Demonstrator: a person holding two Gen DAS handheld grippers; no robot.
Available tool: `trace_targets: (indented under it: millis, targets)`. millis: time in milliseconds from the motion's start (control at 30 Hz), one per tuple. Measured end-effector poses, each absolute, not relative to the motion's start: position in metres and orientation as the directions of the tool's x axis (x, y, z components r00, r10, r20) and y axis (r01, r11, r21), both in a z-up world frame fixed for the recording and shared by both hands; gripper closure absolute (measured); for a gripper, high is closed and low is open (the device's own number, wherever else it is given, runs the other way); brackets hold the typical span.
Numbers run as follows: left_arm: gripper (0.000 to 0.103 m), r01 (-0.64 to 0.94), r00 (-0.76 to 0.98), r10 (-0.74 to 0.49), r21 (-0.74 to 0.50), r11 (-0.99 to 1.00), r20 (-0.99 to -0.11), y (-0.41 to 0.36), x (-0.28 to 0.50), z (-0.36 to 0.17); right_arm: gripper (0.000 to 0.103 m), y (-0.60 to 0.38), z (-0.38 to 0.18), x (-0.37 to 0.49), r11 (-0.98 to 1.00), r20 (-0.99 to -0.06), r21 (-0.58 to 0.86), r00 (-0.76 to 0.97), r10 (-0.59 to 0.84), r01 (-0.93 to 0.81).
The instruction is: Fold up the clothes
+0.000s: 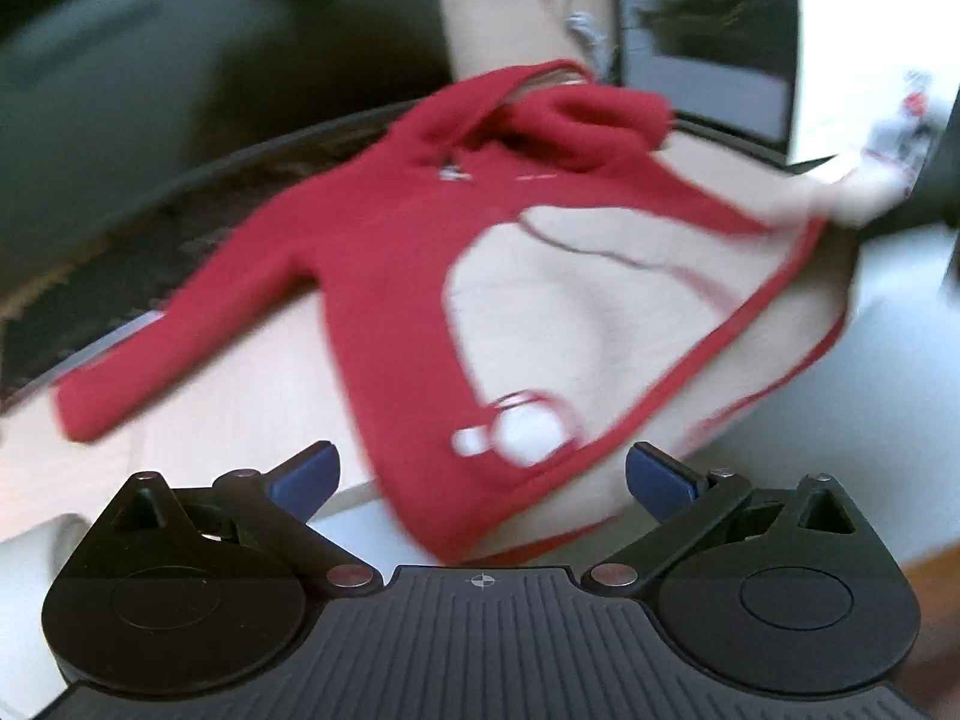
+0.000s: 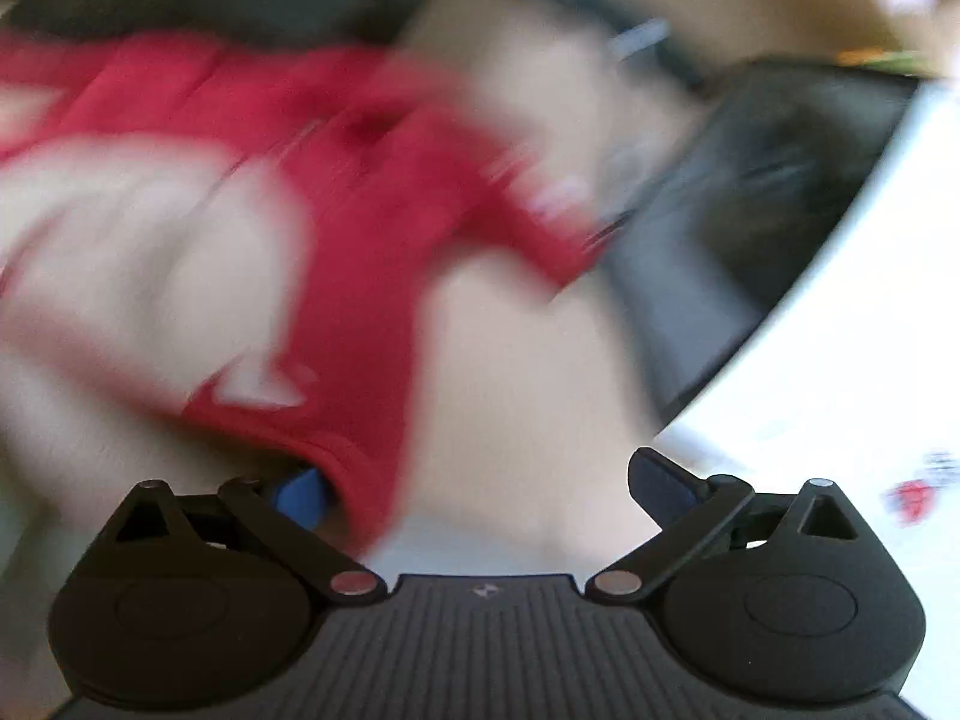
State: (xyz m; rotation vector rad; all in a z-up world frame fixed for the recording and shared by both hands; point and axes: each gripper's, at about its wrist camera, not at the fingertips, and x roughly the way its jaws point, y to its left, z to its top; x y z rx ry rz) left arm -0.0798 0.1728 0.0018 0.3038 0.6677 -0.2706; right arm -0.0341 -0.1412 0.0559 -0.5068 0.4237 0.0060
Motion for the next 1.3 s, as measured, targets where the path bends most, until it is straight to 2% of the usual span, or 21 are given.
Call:
trace_targets:
  millis: [67, 133, 200, 267, 333, 400, 467, 567, 633, 667, 733, 767, 867, 900, 1000, 1167, 1300]
  targets:
    - [0.0, 0.296, 0.77, -0.078, 0.246, 0.923, -0.633, 0.168, -0.072, -0.002, 0.0, -0.149, 0.098, -0.038, 0.908, -0.264, -0.417, 0.962, -0.071, -0.047]
    - [0.0, 0.241, 0.779, 0.004, 0.306, 0.921, -0.626, 0.167, -0.062, -0.005, 0.0, -0.149, 0.11, -0.04, 0.894, -0.2, -0.446, 0.978, -0.063, -0.034]
    - [0.0, 0.188, 0.778, 0.06, 0.323, 0.927, -0.625, 0.174, -0.056, -0.006, 0.0, -0.15, 0.098, -0.037, 0.881, -0.249, -0.468, 0.967, -0.051, -0.074]
    - [0.0, 0.172, 0.78, 0.072, 0.324, 0.93, -0.622, 0.182, -0.06, -0.006, 0.0, -0.154, 0.069, -0.036, 0.877, -0.367, -0.464, 0.928, -0.061, -0.126]
    - [0.0, 0.168, 0.799, 0.11, 0.395, 0.903, -0.592, 0.186, -0.057, 0.003, 0.0, -0.158, 0.036, -0.036, 0.87, -0.47, -0.46, 0.88, -0.07, -0.177]
    - [0.0, 0.161, 0.818, 0.147, 0.467, 0.869, -0.556, 0.19, -0.054, 0.013, 0.001, -0.165, 0.014, -0.033, 0.852, -0.526, -0.483, 0.845, -0.098, -0.201]
    - [0.0, 0.145, 0.847, 0.162, 0.513, 0.846, -0.506, 0.192, -0.049, 0.033, 0.001, -0.172, 0.033, -0.032, 0.868, -0.497, -0.459, 0.864, -0.073, -0.19]
    - [0.0, 0.113, 0.9, 0.144, 0.539, 0.834, -0.412, 0.189, -0.041, 0.078, 0.001, -0.174, 0.087, -0.03, 0.871, -0.353, -0.474, 0.934, -0.053, -0.13]
    - [0.0, 0.118, 0.901, 0.142, 0.548, 0.828, -0.409, 0.188, -0.046, 0.084, 0.0, -0.174, 0.105, -0.035, 0.868, -0.3, -0.486, 0.953, -0.052, -0.106]
    - [0.0, 0.121, 0.901, 0.141, 0.551, 0.826, -0.409, 0.187, -0.049, 0.087, 0.0, -0.175, 0.102, -0.038, 0.867, -0.318, -0.484, 0.947, -0.048, -0.118]
    - [0.0, 0.184, 0.853, 0.119, 0.506, 0.843, -0.508, 0.19, -0.059, 0.069, 0.0, -0.178, 0.09, -0.045, 0.866, -0.37, -0.475, 0.928, -0.038, -0.154]
    - [0.0, 0.216, 0.822, 0.106, 0.478, 0.851, -0.559, 0.192, -0.064, 0.059, 0.0, -0.181, 0.077, -0.046, 0.868, -0.428, -0.455, 0.903, -0.019, -0.198]
    - [0.0, 0.36, 0.675, -0.035, 0.288, 0.887, -0.737, 0.201, -0.075, 0.03, 0.0, -0.19, 0.04, -0.06, 0.883, -0.64, -0.305, 0.763, 0.087, -0.357]
    - [0.0, 0.395, 0.628, -0.104, 0.2, 0.897, -0.772, 0.204, -0.075, 0.028, 0.0, -0.193, 0.035, -0.065, 0.893, -0.679, -0.247, 0.725, 0.118, -0.377]
    - [0.0, 0.444, 0.583, -0.295, -0.007, 0.896, -0.757, 0.212, -0.061, 0.047, 0.0, -0.205, 0.045, -0.078, 0.921, -0.716, -0.092, 0.667, 0.203, -0.379]
    - [0.0, 0.41, 0.634, -0.441, -0.207, 0.888, -0.635, 0.22, 0.011, 0.077, 0.0, -0.217, 0.093, -0.043, 0.958, -0.606, 0.03, 0.757, 0.244, -0.285]
    - [0.0, 0.465, 0.649, -0.467, -0.173, 0.868, -0.6, 0.195, 0.045, 0.073, 0.0, -0.194, 0.115, 0.007, 0.949, -0.573, 0.12, 0.76, 0.306, -0.291]
